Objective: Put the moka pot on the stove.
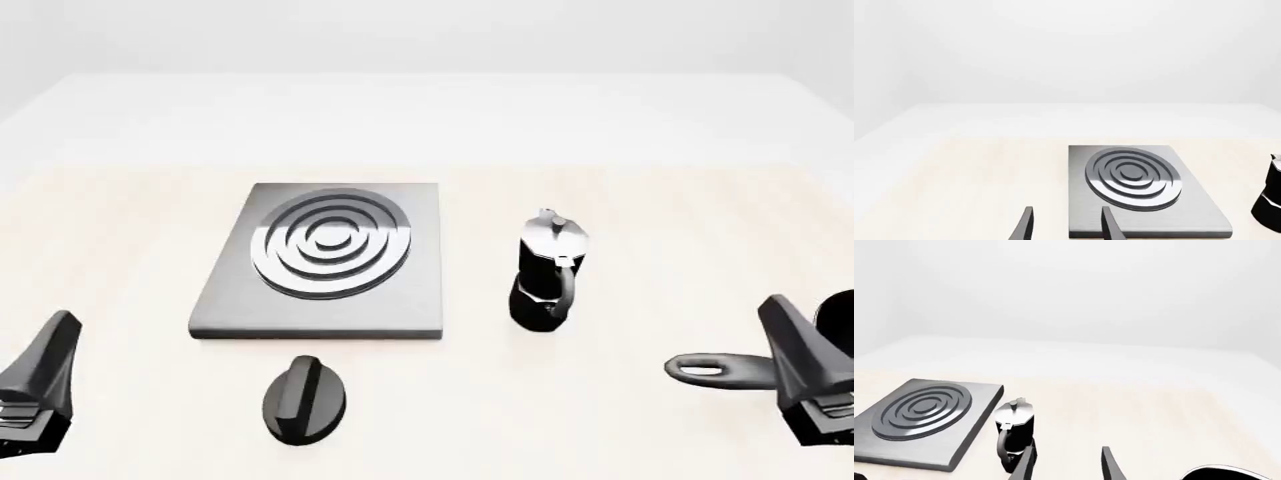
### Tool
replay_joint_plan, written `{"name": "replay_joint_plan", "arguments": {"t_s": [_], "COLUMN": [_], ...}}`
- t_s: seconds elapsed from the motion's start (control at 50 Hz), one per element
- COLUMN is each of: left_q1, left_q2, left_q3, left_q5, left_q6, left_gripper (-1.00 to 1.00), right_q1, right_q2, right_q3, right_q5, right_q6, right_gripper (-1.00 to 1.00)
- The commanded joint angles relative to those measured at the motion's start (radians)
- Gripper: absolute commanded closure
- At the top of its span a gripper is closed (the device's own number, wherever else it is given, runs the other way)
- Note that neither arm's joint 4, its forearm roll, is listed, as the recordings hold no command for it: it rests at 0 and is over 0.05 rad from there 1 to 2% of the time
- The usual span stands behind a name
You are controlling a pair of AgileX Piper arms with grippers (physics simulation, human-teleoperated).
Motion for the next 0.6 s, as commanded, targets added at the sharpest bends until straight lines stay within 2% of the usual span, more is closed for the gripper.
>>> {"name": "replay_joint_plan", "arguments": {"t_s": [0.02,0.14,0.28,0.6], "left_q1": [0.000,0.000,0.000,0.000], "left_q2": [0.001,0.000,0.000,0.000], "left_q3": [0.000,0.000,0.000,0.000], "left_q5": [0.000,0.000,0.000,0.000], "left_q6": [0.000,0.000,0.000,0.000], "left_gripper": [-1.00,-1.00,-1.00,-1.00], "right_q1": [0.065,0.092,0.135,0.198], "right_q2": [0.136,0.192,0.311,0.458], "right_q3": [-0.007,-0.010,-0.005,0.001], "right_q5": [-0.124,-0.188,-0.303,-0.449], "right_q6": [-0.009,0.003,0.001,0.013], "right_gripper": [-1.00,-1.00,-1.00,-1.00]}}
